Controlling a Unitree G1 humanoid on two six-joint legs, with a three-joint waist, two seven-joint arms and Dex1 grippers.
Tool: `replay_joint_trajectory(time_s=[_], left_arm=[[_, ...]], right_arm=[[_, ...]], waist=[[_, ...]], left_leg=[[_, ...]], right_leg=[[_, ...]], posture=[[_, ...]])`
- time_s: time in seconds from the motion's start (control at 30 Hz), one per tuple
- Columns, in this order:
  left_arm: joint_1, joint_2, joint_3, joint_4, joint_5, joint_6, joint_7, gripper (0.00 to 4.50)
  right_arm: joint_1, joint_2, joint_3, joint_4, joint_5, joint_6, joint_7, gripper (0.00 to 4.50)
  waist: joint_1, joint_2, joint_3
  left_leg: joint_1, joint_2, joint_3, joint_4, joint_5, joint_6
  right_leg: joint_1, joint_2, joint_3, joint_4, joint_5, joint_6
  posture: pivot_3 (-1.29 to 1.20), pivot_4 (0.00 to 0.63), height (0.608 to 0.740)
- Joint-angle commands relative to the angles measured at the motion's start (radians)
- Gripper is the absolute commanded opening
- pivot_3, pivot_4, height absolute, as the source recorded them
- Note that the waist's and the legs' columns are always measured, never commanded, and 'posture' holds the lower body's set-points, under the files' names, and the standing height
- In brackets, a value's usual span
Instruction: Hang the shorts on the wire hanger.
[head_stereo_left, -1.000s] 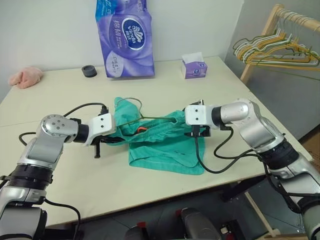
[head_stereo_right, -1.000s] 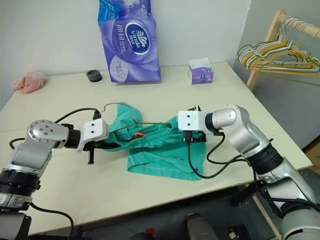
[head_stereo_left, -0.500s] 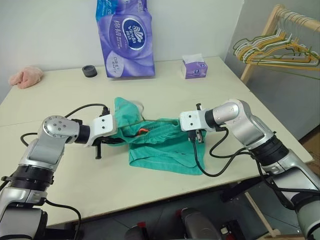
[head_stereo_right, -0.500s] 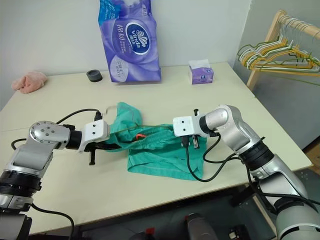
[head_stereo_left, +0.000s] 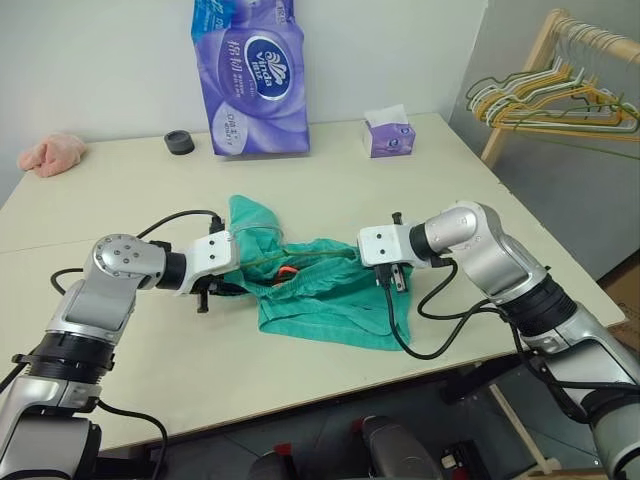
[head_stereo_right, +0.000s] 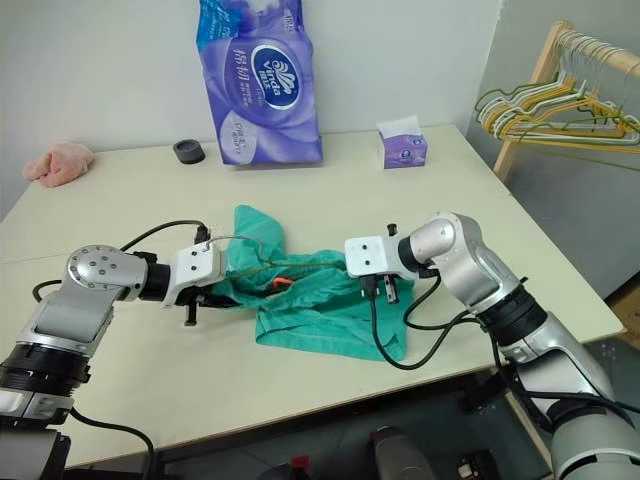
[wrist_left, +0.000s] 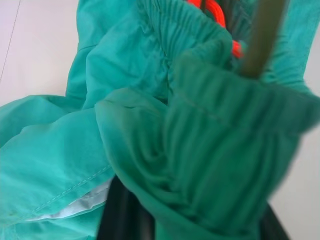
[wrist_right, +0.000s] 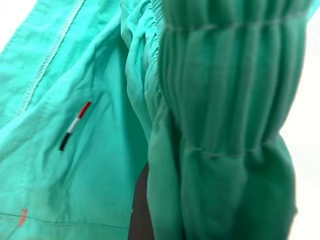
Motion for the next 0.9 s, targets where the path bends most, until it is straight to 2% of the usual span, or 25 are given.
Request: replay_joint_trajectory(time_s=[0.03,0.17,0.43,0.57,0.9], left_arm=[[-0.013,0.002,0.077,-0.024,-0.053,0.018,0.029,2.63],[-0.009,-0.018,0.2,0.043,-0.14,0.063,0.098,3.76],[-0.063,0.039,0.427,0.293,-0.258,0.204,0.208,3.76],[-0.096,0.036,0.465,0.378,-0.265,0.195,0.242,3.76],[0.038,-0.042,0.436,0.113,-0.33,0.289,0.223,3.76]], right_arm=[[0.002,0.0,-0.029,-0.053,0.03,0.017,0.019,0.0],[0.028,0.001,-0.087,-0.063,0.083,0.118,0.003,0.0],[0.099,-0.052,-0.2,-0.062,0.174,0.308,-0.029,0.0],[0.124,-0.052,-0.255,-0.063,0.222,0.416,-0.074,0.0],[0.253,-0.054,-0.417,-0.143,0.307,0.599,-0.252,0.0]], waist=[[0.0,0.0,0.0],[0.001,0.0,0.0],[0.001,-0.001,-0.001],[0.005,-0.001,-0.002],[0.004,-0.001,-0.005]], left_leg=[[0.0,0.0,0.0,0.0,0.0,0.0],[0.0,0.0,0.0,0.0,0.0,0.0],[0.0,0.0,-0.001,0.0,0.0,0.0],[0.0,-0.001,-0.002,0.0,0.0,0.0],[-0.001,-0.001,-0.002,0.0,0.0,0.0]], right_leg=[[0.0,0.0,0.0,0.0,0.0,0.0],[0.0,0.0,0.0,0.0,0.0,0.0],[0.0,-0.001,-0.001,0.0,0.0,0.0],[0.0,-0.001,-0.002,0.0,0.0,0.0],[0.001,-0.005,-0.001,0.0,0.0,0.0]], posture=[[-0.23,0.045,0.74],[-0.23,0.043,0.74],[-0.22,0.043,0.74],[-0.21,0.043,0.74],[-0.23,0.055,0.74]])
